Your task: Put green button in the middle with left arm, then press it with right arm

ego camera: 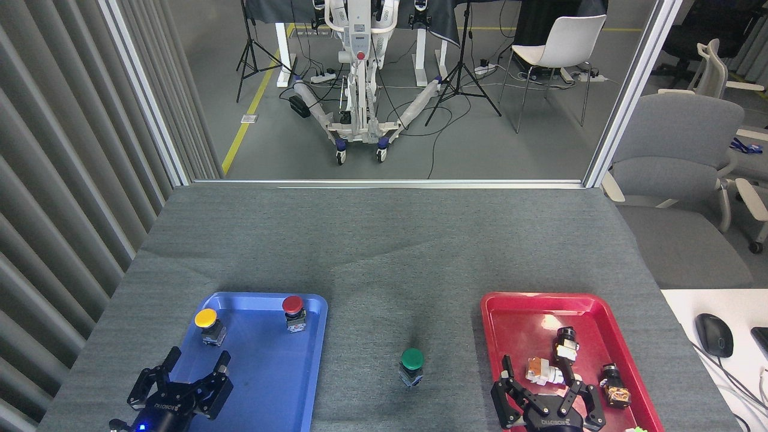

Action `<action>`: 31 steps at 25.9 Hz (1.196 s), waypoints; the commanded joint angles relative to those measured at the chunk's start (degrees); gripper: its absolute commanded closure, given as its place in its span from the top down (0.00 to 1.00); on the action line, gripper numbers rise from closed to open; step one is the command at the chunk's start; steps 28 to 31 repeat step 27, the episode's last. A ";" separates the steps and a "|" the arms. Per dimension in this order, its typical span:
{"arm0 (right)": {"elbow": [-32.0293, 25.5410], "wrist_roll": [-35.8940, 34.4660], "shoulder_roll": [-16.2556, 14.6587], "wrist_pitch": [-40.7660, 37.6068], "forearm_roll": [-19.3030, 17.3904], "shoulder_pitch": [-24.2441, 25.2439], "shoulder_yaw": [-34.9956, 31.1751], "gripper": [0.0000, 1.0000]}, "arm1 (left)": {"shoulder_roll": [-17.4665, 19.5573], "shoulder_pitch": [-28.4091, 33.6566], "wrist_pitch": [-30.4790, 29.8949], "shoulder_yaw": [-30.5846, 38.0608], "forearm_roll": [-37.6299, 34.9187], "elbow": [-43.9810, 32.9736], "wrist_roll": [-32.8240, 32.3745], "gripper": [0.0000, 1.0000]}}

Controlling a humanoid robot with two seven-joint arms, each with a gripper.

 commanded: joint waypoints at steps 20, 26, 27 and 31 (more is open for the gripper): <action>-0.46 -0.23 -2.88 0.05 -2.43 0.95 -0.77 1.00 | -0.15 0.60 -4.28 0.09 0.91 -2.53 1.13 0.99; -0.73 -0.23 -3.06 0.05 -2.52 1.04 -0.68 1.00 | -0.06 0.60 -4.37 0.00 0.91 -3.23 1.05 0.99; -0.73 -0.23 -3.06 0.05 -2.52 1.04 -0.68 1.00 | -0.06 0.60 -4.54 0.00 0.91 -3.23 1.05 0.99; -0.73 -0.23 -3.06 0.05 -2.52 1.04 -0.68 1.00 | -0.06 0.60 -4.54 0.00 0.91 -3.23 1.05 0.99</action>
